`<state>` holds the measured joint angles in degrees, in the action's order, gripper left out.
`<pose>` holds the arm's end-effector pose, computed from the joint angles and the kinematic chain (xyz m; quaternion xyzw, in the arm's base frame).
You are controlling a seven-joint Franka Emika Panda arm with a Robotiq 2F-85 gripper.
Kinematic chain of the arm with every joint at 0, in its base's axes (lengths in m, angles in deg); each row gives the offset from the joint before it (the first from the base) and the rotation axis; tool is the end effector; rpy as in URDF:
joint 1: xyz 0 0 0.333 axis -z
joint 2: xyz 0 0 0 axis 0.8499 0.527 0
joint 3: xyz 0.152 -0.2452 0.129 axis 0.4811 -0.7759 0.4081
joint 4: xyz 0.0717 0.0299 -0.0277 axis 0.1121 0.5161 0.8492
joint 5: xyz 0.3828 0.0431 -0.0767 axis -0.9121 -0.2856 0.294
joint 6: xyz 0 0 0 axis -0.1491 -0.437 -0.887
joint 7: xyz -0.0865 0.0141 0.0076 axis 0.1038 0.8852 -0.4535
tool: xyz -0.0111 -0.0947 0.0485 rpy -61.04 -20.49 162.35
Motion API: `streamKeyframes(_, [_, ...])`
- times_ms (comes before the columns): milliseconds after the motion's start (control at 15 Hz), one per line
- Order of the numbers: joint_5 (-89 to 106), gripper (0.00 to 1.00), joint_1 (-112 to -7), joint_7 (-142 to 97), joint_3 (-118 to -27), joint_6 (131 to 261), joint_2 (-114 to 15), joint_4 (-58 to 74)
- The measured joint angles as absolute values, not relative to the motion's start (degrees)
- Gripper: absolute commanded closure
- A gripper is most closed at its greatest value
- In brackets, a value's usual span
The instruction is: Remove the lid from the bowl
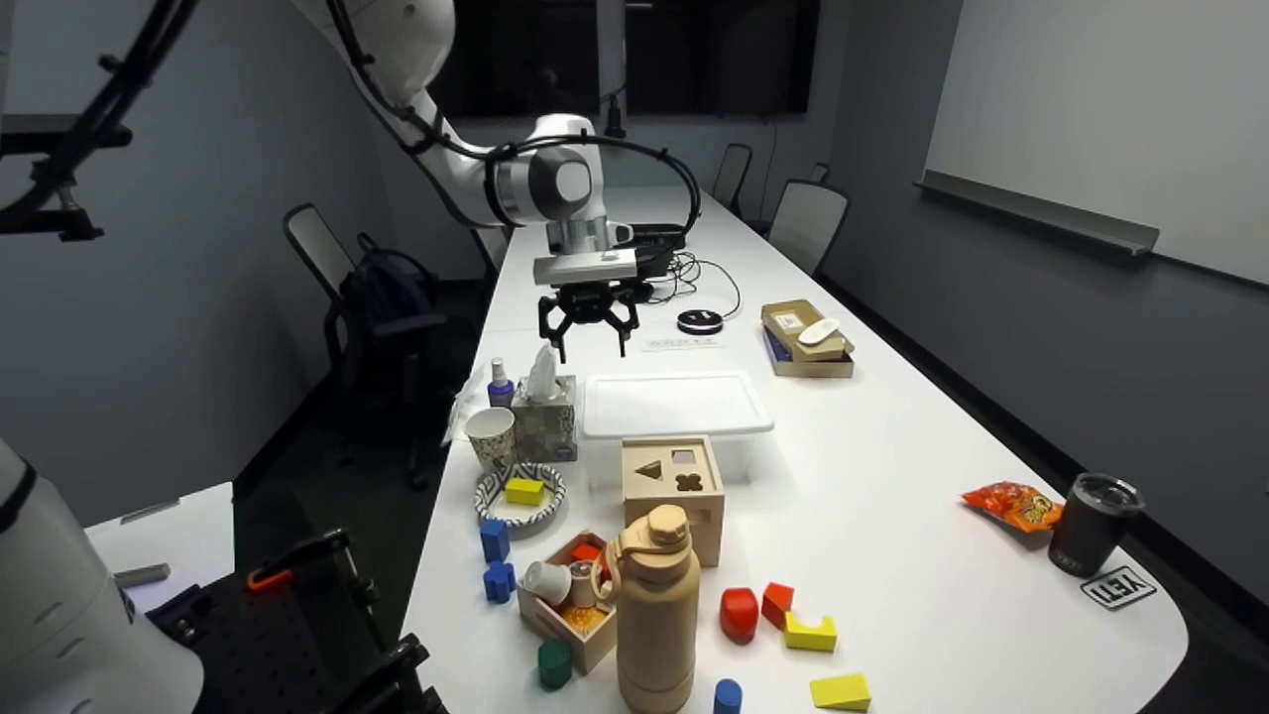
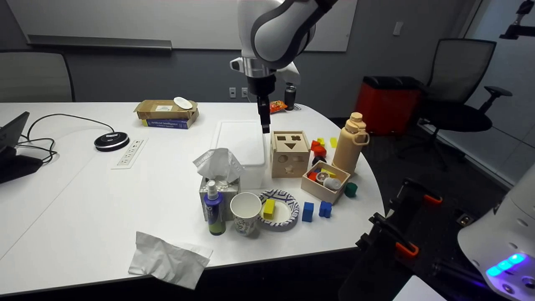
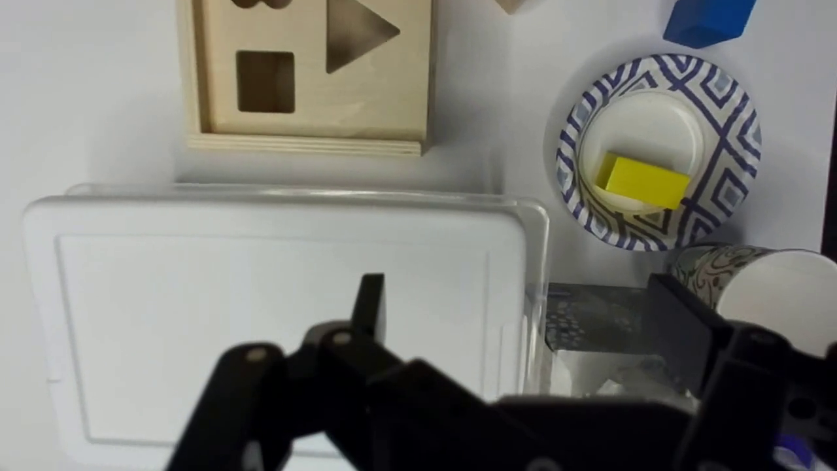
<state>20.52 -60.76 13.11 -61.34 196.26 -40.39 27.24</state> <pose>0.6088 0.0972 0.2489 0.9023 0.4260 -0.0268 0.0606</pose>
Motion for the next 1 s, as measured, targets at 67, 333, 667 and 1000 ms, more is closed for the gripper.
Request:
streamKeyframes(67, [20.73,0.0,-61.07,12.74,-61.35,197.92,-39.46,27.91])
streamKeyframes(333, [22.1,0.0,-61.84,10.8,-61.67,204.2,-35.48,29.28])
streamKeyframes(667, [25.74,0.0,-62.85,5.29,-64.01,211.93,-31.72,29.64])
streamKeyframes(1000, [30.23,0.0,-66.6,-1.78,-68.69,219.25,-28.22,29.67])
